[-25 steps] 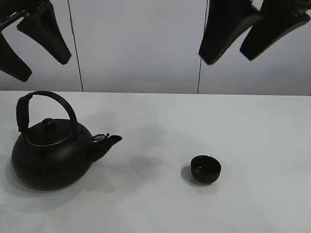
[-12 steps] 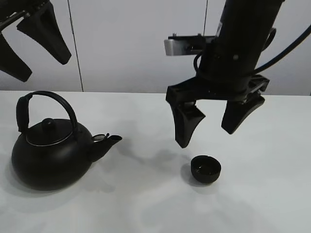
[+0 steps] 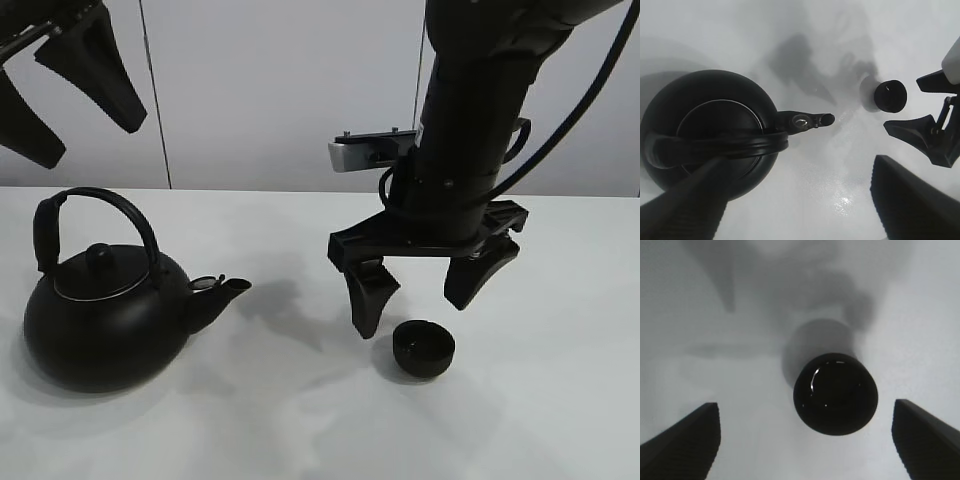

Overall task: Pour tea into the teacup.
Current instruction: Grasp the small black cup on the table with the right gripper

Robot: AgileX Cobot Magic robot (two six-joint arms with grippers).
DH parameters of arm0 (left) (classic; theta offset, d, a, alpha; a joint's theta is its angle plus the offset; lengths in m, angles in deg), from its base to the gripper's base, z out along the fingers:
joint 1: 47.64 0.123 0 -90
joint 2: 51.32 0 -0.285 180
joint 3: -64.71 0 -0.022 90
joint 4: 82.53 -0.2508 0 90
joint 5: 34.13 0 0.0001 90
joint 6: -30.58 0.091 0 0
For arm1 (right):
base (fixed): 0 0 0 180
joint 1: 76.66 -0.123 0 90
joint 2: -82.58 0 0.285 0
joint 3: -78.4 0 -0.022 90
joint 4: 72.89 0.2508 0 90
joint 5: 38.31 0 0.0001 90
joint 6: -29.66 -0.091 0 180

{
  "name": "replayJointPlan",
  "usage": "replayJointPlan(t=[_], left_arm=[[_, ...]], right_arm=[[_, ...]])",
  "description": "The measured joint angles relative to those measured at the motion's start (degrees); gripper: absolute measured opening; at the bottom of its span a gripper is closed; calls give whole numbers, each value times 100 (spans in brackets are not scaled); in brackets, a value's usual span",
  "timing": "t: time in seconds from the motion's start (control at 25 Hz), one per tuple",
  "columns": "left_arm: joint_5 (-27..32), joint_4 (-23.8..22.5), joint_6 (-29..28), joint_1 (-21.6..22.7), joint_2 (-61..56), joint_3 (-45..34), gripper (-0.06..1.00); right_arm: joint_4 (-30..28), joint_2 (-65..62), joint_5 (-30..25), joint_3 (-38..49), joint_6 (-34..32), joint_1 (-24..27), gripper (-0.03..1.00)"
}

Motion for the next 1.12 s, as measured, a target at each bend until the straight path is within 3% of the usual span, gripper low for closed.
replayJointPlan(t=[0.28, 1.12], left_arm=[[0, 0, 0, 0, 0, 0, 57], [0, 0, 0, 0, 0, 0, 57]], right_arm=[[-330, 0, 164, -5, -329, 0, 64], [-146, 585, 349, -6, -348, 0, 64]])
